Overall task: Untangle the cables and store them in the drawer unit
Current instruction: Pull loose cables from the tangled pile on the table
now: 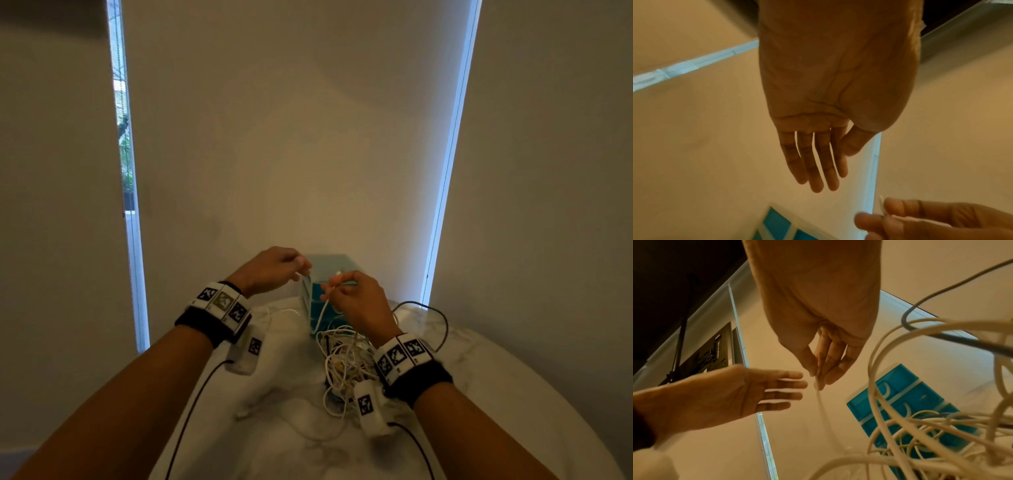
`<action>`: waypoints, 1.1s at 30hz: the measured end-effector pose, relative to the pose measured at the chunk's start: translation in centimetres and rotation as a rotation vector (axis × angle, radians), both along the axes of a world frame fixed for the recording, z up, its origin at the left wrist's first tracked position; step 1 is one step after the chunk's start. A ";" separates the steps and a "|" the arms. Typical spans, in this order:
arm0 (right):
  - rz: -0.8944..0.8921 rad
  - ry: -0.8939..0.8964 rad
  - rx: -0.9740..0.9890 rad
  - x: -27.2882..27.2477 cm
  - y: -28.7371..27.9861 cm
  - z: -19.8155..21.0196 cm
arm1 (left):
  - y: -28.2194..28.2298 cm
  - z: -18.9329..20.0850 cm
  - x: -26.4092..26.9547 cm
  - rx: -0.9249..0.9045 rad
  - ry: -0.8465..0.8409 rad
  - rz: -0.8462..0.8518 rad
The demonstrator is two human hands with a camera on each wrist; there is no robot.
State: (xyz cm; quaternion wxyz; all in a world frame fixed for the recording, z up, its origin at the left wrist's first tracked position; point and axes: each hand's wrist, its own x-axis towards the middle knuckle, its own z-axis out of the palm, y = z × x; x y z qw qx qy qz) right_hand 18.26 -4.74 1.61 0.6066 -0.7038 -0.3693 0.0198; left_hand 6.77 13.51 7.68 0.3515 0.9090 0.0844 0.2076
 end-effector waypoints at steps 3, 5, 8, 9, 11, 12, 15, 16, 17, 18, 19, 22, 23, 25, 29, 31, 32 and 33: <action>-0.013 -0.081 -0.048 0.4 -0.5 -0.6 | -1.7 -0.7 1.7 -0.128 -0.003 -0.024; -0.007 -0.106 -0.066 0.9 -1.1 -0.9 | -2.2 -1.2 2.4 -0.099 -0.024 -0.061; -0.046 -0.156 -0.092 1.2 -1.9 -0.9 | -2.9 -2.0 3.4 0.001 -0.116 -0.102; -0.059 -0.175 -0.097 1.2 -2.2 -0.8 | -3.4 -2.1 3.7 0.004 -0.142 -0.116; -0.057 -0.172 -0.101 0.9 -3.1 -0.5 | -4.3 -2.5 4.3 0.024 -0.198 -0.100; -0.052 -0.150 -0.119 1.1 -3.6 -0.5 | -4.7 -2.8 4.5 0.036 -0.245 -0.063; 0.048 -0.124 -0.265 2.2 -6.1 -0.6 | -5.8 -4.0 5.1 -0.195 -0.396 -0.024; 0.106 -0.154 -0.361 2.7 -7.2 -0.9 | -6.3 -4.4 5.2 -0.360 -0.419 -0.053; 0.153 -0.193 -0.480 3.2 -8.2 -1.3 | -6.9 -4.7 5.4 -0.518 -0.424 -0.088; 0.181 -0.221 -0.601 3.6 -9.3 -1.9 | -7.5 -5.0 5.5 -0.635 -0.412 -0.111; 0.189 -0.234 -0.674 4.2 -10.1 -2.8 | -8.2 -5.4 5.7 -0.708 -0.380 -0.125; -0.004 -0.268 -0.617 6.3 -11.5 -5.9 | -10.0 -7.0 6.7 -0.737 -0.211 -0.149; -0.112 -0.252 -0.564 7.0 -11.8 -6.9 | -10.5 -7.7 7.0 -0.695 -0.161 -0.145; -0.251 -0.131 -0.427 8.4 -12.6 -8.6 | -10.7 -9.1 7.4 -0.559 -0.113 -0.120; -0.472 0.215 -0.078 10.3 -14.0 -11.1 | -10.4 -10.6 7.5 -0.441 -0.121 -0.109; -0.570 0.342 0.035 11.3 -14.4 -12.0 | -10.1 -10.8 7.3 -0.386 -0.072 -0.128; -0.601 0.382 0.079 11.7 -14.5 -12.2 | -10.0 -10.8 7.2 -0.334 -0.021 -0.150; -0.624 0.409 0.112 11.8 -14.6 -12.3 | -10.0 -11.0 7.0 -0.269 0.039 -0.194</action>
